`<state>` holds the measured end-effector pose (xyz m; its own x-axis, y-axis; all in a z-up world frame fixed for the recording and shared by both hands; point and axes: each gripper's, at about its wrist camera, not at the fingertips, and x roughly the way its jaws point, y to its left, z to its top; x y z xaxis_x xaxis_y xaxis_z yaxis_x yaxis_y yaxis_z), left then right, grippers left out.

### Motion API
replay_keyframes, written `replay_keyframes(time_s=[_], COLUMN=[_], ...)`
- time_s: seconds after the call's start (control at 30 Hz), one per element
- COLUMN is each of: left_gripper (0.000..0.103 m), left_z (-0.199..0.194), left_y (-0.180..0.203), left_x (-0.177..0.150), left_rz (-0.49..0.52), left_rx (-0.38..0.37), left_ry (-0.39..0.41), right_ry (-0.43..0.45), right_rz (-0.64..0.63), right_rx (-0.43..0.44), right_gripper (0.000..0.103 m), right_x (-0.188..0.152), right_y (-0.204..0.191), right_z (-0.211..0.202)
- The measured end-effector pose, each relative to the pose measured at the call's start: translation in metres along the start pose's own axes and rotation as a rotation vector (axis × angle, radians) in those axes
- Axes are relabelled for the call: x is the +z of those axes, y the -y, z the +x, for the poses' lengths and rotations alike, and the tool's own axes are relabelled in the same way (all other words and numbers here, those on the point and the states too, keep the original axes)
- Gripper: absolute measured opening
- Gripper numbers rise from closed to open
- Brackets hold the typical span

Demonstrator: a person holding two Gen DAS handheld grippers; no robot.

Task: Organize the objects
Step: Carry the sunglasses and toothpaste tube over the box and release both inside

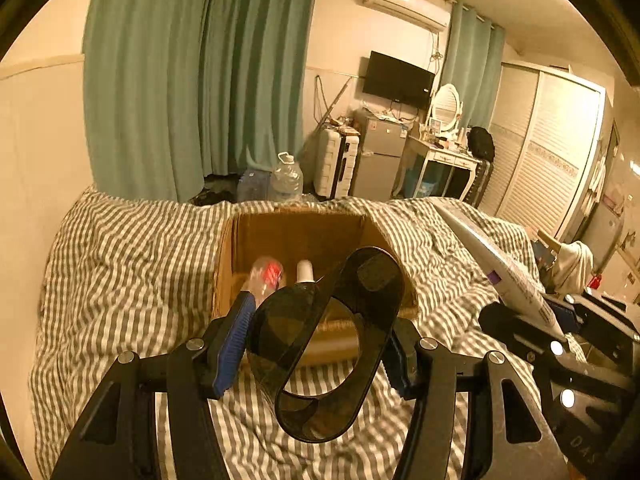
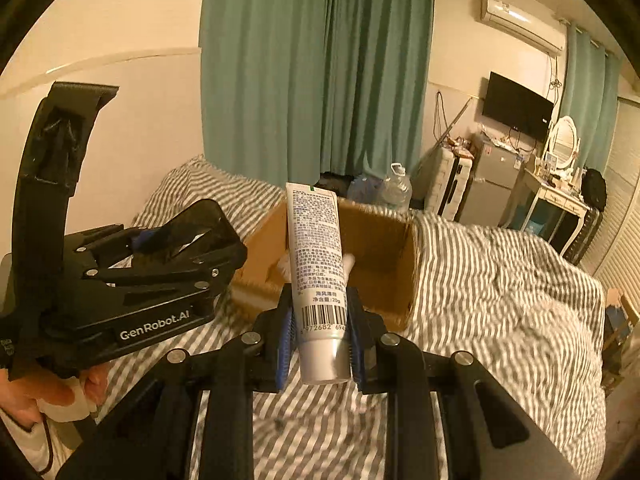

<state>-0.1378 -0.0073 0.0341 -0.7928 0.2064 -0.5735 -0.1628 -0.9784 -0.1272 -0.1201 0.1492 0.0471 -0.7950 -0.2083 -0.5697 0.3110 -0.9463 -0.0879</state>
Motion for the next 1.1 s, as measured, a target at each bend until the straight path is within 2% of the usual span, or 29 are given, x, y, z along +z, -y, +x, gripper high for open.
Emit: replay_keyframes(time_s=[0.13,0.27,0.4,0.53,0.63,0.7,0.77,0.83,0.87,0.9,0.93,0.97,1.0,1.07,1.1], left_gripper=[0.060,0.060,0.060,0.060,0.060,0.060,0.060,0.062,0.066,0.070,0.079,0.085,0.086,0.087,0.087], left_z=[0.030,0.076,0.128,0.185,0.237,0.259,0.272,0.275,0.275,0.275,0.275,0.274,0.272,0.270,0.268], left_y=[-0.006,-0.016,-0.027,-0.033,-0.037,-0.037,-0.037,-0.036,-0.036,-0.036,-0.036,-0.037,-0.038,-0.040,-0.040], left_x=[0.027,0.050,0.061,0.056,0.047,0.043,0.040,0.039,0.038,0.039,0.040,0.041,0.041,0.042,0.041], left_rz=[0.009,0.006,-0.007,0.030,0.043,0.054,0.065,0.075,0.079,0.079,0.074,0.064,0.060,0.060,0.065], left_rx=[-0.001,0.025,0.044,0.049,0.054,0.072,0.077,0.052,0.039,0.027,0.027,0.038,0.046,0.063,0.075], left_ry=[-0.013,-0.043,-0.092,-0.164,-0.259,-0.304,-0.344,-0.342,-0.340,-0.339,-0.336,-0.327,-0.322,-0.313,-0.312], right_ry=[-0.016,-0.054,-0.118,-0.207,-0.290,-0.342,-0.353,-0.310,-0.288,-0.269,-0.264,-0.253,-0.243,-0.220,-0.217], right_rz=[0.010,0.018,0.074,0.087,0.090,0.106,0.112,0.124,0.135,0.153,0.162,0.168,0.168,0.171,0.172], right_rx=[0.000,-0.009,0.038,0.064,0.041,0.031,0.032,0.041,0.054,0.070,0.071,0.063,0.064,0.066,0.064], right_gripper=[0.022,0.022,0.022,0.022,0.022,0.022,0.022,0.022,0.022,0.027,0.032,0.046,0.062,0.071,0.071], right_x=[0.029,0.054,0.063,0.052,0.035,0.023,0.017,0.016,0.015,0.015,0.015,0.015,0.015,0.014,0.015], right_y=[0.016,0.034,0.052,0.067,0.078,0.086,0.093,0.098,0.100,0.103,0.107,0.109,0.109,0.110,0.108], right_z=[0.032,0.083,0.142,0.209,0.261,0.286,0.298,0.295,0.293,0.290,0.289,0.286,0.283,0.274,0.271])
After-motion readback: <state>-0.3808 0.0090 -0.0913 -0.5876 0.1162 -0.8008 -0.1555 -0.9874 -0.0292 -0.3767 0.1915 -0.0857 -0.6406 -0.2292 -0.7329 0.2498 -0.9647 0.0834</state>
